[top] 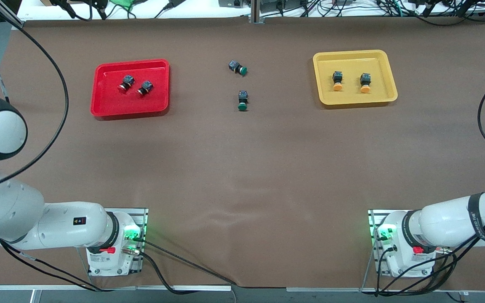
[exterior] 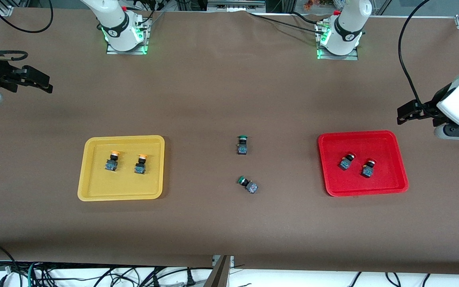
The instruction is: Place red and yellow buttons in trays
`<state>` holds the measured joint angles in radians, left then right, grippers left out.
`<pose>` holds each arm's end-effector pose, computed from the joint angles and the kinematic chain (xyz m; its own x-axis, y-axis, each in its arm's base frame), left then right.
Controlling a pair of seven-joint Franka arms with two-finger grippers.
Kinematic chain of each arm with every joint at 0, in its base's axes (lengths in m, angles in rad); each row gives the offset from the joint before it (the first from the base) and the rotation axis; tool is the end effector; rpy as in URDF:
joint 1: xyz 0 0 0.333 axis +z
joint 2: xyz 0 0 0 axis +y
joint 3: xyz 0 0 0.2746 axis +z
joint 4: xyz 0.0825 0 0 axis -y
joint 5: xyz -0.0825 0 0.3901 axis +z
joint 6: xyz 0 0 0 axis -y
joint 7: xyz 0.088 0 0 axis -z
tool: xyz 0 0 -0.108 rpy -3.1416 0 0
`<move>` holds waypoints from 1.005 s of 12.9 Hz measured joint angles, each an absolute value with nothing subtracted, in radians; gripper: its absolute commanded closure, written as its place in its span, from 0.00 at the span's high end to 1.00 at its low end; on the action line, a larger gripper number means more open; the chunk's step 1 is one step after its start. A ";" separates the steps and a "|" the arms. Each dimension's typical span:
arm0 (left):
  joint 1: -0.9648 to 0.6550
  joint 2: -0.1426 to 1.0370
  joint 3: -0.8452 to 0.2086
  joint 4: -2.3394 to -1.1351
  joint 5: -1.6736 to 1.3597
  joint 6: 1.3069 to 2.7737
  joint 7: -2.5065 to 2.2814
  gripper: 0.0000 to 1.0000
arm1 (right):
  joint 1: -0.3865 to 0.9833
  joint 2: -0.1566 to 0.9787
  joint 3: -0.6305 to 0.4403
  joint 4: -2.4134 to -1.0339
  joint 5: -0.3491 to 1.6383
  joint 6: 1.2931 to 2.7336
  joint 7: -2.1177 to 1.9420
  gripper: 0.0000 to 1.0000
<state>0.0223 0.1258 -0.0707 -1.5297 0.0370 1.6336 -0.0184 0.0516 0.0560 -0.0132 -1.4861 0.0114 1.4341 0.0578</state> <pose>0.5971 -0.0230 0.5346 0.9993 -0.0319 -0.0211 -0.0325 -0.9991 -0.0284 0.5607 0.0231 0.5794 0.9940 -0.0181 -0.1082 -0.0187 -0.9998 -0.0044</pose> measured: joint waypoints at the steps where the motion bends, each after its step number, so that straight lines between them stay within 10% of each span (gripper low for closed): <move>1: -0.013 0.079 -0.039 -1.597 0.035 1.678 -0.018 1.00 | 0.052 0.056 -0.013 -1.486 0.011 1.434 0.058 1.00; 13: -0.052 -0.022 -0.070 -1.707 0.035 1.680 -0.021 1.00 | 0.051 0.057 -0.013 -1.485 0.011 1.434 0.058 1.00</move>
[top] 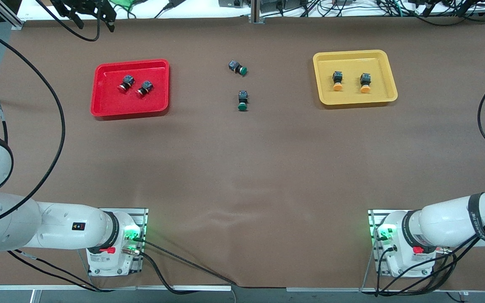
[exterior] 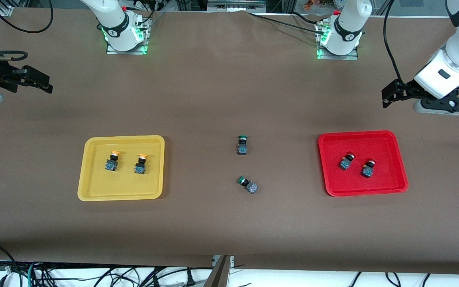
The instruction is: Place red and yellow buttons in trays
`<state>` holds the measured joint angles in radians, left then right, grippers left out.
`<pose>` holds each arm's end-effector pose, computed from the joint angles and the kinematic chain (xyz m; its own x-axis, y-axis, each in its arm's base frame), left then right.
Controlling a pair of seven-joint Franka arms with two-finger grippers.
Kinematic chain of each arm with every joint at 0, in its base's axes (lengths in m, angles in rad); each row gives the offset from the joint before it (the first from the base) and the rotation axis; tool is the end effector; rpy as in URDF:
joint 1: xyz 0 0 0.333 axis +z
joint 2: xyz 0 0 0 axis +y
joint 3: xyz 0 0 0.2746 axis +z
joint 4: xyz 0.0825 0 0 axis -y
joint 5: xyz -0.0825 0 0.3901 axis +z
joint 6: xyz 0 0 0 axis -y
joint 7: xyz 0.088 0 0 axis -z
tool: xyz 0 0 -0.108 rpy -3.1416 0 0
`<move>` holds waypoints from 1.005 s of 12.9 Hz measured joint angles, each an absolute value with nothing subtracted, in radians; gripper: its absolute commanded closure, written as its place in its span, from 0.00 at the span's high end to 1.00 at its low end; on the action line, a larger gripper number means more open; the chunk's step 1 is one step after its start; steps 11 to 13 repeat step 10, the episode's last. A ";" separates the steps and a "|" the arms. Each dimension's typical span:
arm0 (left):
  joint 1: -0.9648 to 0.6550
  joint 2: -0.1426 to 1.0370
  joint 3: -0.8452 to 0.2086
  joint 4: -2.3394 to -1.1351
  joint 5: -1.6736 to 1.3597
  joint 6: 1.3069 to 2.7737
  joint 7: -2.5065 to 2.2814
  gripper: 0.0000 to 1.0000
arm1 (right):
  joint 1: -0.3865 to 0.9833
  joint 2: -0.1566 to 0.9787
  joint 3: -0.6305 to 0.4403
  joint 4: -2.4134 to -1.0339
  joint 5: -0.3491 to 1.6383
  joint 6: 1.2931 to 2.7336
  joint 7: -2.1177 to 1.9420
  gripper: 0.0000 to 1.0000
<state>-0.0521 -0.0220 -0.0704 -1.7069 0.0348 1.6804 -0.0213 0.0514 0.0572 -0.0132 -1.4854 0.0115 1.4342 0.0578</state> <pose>0.5571 -0.0655 0.5385 0.9945 -0.1048 -0.0039 -0.1049 -0.9938 -0.0362 0.5610 0.0230 0.5790 0.9939 -0.0183 -0.1086 -0.0189 -0.9998 -0.0045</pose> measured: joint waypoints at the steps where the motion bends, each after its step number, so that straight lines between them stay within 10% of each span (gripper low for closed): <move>1: -0.054 -0.022 -0.079 -1.704 0.035 1.678 -0.023 1.00 | 0.051 0.058 -0.013 -1.485 0.011 1.434 0.058 1.00; 13: -0.053 -0.020 -0.081 -1.702 0.035 1.675 -0.024 1.00 | 0.051 0.059 -0.013 -1.485 0.011 1.434 0.058 1.00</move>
